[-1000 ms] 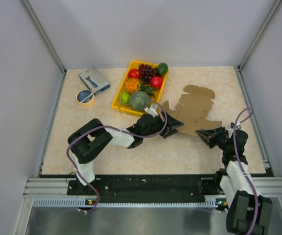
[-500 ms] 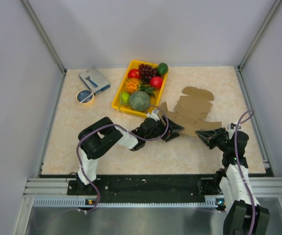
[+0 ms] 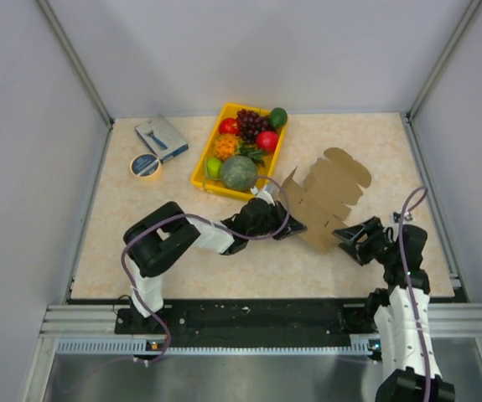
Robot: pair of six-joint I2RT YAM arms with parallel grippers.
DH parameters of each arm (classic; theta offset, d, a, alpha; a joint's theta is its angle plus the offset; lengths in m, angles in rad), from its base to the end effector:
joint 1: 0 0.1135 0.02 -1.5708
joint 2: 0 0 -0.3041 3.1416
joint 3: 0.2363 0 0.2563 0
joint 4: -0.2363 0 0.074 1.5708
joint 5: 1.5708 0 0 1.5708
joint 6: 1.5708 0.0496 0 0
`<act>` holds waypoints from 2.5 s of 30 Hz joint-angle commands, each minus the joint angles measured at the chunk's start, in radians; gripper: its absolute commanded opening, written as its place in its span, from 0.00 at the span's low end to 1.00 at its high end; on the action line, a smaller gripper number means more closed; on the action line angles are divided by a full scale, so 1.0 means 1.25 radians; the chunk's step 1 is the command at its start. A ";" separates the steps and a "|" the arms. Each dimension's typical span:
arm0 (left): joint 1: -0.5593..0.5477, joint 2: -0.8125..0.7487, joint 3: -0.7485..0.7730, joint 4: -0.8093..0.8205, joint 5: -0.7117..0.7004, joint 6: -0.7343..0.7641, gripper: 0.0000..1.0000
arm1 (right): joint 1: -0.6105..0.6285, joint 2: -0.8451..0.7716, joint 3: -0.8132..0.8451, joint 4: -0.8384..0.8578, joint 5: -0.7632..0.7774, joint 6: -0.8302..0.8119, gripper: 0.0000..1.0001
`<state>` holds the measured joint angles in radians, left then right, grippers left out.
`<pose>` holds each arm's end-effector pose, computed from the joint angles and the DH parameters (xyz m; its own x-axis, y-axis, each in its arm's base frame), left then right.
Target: Fold the paper box
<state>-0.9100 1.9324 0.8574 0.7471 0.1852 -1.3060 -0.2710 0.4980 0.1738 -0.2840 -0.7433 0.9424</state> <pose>0.2476 -0.3333 0.1678 -0.9040 -0.3828 -0.1905 0.0403 0.3673 -0.9292 0.1042 0.0059 0.1731 -0.5971 0.7841 -0.1696 0.2467 0.3806 0.8912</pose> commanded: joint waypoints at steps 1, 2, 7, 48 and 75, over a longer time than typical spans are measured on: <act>0.010 -0.104 -0.012 -0.160 -0.003 0.177 0.09 | -0.002 0.002 0.183 -0.201 0.123 -0.261 0.69; 0.013 -0.111 -0.010 -0.192 -0.002 0.232 0.09 | -0.002 0.009 0.196 -0.213 0.117 -0.262 0.77; 0.022 -0.160 0.006 -0.401 0.000 0.398 0.06 | 0.002 0.010 0.217 -0.197 0.142 -0.267 0.81; 0.105 -0.422 0.242 -0.957 0.145 0.967 0.11 | 0.788 0.202 0.556 -0.073 0.508 -1.042 0.83; 0.173 -0.581 0.202 -0.895 0.225 0.898 0.60 | 0.984 0.393 0.585 0.100 1.006 -1.319 0.00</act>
<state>-0.7338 1.3685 1.1431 -0.4934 0.4667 -0.1078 0.9524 0.9668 0.8310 -0.1390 0.4541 -0.7399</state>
